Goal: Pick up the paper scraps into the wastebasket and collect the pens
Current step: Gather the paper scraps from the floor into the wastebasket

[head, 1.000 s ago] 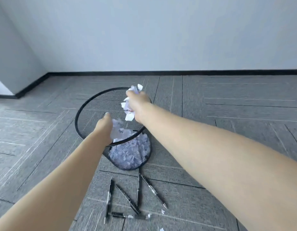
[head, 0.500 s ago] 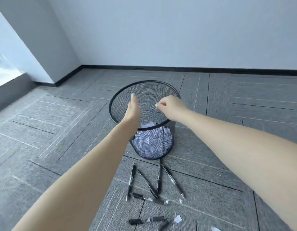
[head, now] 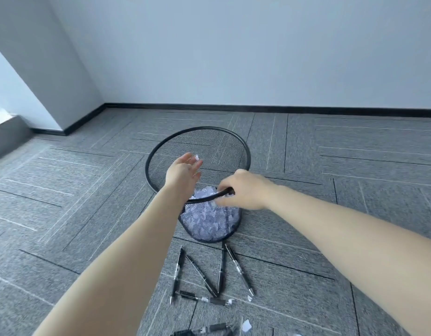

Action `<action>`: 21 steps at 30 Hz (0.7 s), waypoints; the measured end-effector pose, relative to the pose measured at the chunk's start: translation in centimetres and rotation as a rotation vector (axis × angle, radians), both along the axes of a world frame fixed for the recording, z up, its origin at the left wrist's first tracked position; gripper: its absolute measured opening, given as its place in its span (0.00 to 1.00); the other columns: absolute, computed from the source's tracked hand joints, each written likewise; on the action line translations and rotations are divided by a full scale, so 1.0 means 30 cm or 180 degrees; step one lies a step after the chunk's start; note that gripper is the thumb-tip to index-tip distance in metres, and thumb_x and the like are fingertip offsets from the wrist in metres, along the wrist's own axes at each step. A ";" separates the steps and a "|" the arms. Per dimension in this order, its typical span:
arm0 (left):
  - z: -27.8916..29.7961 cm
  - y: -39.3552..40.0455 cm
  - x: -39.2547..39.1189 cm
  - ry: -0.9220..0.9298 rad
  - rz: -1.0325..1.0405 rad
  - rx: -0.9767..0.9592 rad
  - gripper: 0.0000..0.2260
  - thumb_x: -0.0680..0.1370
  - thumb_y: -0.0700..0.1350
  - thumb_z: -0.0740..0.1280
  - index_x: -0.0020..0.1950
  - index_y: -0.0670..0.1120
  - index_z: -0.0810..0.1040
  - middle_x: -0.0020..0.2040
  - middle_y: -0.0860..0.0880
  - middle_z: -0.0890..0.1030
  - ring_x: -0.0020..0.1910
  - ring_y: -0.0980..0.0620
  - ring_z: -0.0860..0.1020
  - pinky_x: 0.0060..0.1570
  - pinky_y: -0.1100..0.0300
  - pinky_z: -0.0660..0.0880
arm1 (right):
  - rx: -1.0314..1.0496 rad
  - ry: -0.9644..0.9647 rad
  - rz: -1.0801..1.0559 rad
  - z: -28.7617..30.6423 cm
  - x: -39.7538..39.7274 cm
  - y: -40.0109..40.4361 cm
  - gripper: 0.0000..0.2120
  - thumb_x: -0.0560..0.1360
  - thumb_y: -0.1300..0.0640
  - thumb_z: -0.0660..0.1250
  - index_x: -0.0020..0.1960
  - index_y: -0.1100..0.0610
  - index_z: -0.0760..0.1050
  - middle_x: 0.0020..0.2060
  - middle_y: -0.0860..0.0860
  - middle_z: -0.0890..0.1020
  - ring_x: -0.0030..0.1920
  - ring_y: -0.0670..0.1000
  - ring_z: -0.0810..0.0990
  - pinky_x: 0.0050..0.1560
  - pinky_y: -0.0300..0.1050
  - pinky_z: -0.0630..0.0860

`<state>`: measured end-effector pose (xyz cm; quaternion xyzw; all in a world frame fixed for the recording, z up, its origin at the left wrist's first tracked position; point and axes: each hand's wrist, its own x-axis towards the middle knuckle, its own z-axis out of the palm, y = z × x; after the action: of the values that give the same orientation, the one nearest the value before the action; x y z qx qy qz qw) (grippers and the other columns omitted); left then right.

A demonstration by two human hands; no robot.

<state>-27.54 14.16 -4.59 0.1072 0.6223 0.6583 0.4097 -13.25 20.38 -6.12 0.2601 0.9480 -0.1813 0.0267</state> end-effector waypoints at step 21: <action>-0.046 0.172 0.537 0.3725 -0.1679 0.0125 0.11 0.78 0.39 0.61 0.56 0.45 0.80 0.53 0.50 0.81 0.50 0.58 0.77 0.51 0.72 0.69 | 0.1392 0.0746 -0.1464 -0.086 0.656 -0.004 0.09 0.72 0.48 0.67 0.45 0.53 0.79 0.38 0.48 0.81 0.45 0.51 0.76 0.32 0.41 0.67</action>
<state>-11.44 19.32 -5.98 0.6057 0.6836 0.3793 0.1485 6.43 20.26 -8.70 0.4440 0.8776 -0.0037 -0.1805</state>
